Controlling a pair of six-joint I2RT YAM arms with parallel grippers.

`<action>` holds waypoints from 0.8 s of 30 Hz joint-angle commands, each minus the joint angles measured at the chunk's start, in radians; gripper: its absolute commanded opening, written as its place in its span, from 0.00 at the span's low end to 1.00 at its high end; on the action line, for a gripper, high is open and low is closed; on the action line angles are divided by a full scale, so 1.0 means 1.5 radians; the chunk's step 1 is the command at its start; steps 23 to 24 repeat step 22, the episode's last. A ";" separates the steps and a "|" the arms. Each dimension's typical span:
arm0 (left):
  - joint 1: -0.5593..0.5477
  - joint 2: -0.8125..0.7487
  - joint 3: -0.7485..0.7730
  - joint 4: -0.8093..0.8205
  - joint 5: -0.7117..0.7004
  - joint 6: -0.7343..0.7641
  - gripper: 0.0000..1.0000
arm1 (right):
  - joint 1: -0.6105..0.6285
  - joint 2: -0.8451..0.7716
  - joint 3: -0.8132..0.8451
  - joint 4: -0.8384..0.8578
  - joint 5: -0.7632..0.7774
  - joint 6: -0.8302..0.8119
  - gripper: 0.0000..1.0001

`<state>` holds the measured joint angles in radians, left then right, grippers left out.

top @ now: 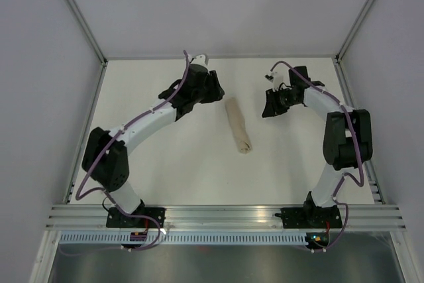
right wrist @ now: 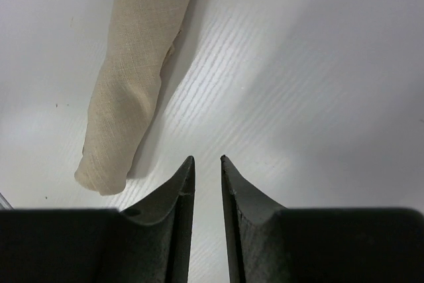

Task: Fold the napkin, place the utensils inside, and roll it up
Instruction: Reset both arms

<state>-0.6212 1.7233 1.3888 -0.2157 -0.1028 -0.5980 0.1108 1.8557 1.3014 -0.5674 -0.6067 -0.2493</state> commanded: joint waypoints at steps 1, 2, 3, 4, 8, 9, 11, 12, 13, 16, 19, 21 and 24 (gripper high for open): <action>0.005 -0.139 -0.061 -0.022 -0.010 0.072 0.54 | -0.052 -0.077 0.032 -0.013 -0.042 0.009 0.29; 0.006 -0.164 -0.077 -0.029 -0.012 0.078 0.54 | -0.064 -0.103 0.030 -0.012 -0.047 0.006 0.29; 0.007 -0.195 -0.094 -0.040 -0.015 0.090 0.55 | -0.092 -0.116 0.030 -0.012 -0.048 0.008 0.30; 0.007 -0.246 -0.129 -0.043 -0.017 0.095 0.56 | -0.103 -0.126 0.031 -0.011 -0.048 0.010 0.31; 0.010 -0.363 -0.195 -0.071 -0.017 0.107 0.58 | -0.157 -0.199 0.032 -0.017 -0.054 0.014 0.31; 0.011 -0.382 -0.205 -0.081 -0.017 0.109 0.59 | -0.179 -0.211 0.029 -0.015 -0.053 0.013 0.32; 0.011 -0.463 -0.257 -0.101 -0.022 0.121 0.61 | -0.225 -0.271 0.001 -0.002 -0.037 0.013 0.32; 0.011 -0.464 -0.257 -0.102 -0.025 0.122 0.61 | -0.225 -0.272 0.001 -0.002 -0.037 0.013 0.32; 0.010 -0.484 -0.262 -0.108 -0.025 0.124 0.61 | -0.230 -0.295 -0.015 0.011 -0.029 0.015 0.32; 0.010 -0.508 -0.274 -0.116 -0.022 0.129 0.63 | -0.242 -0.332 -0.040 0.020 0.015 0.010 0.33; 0.011 -0.509 -0.268 -0.118 -0.016 0.135 0.64 | -0.252 -0.355 -0.060 0.036 0.011 0.021 0.34; 0.011 -0.509 -0.261 -0.119 -0.011 0.137 0.64 | -0.258 -0.366 -0.065 0.052 0.008 0.026 0.34; 0.011 -0.508 -0.260 -0.118 -0.011 0.137 0.64 | -0.260 -0.368 -0.063 0.056 0.010 0.028 0.36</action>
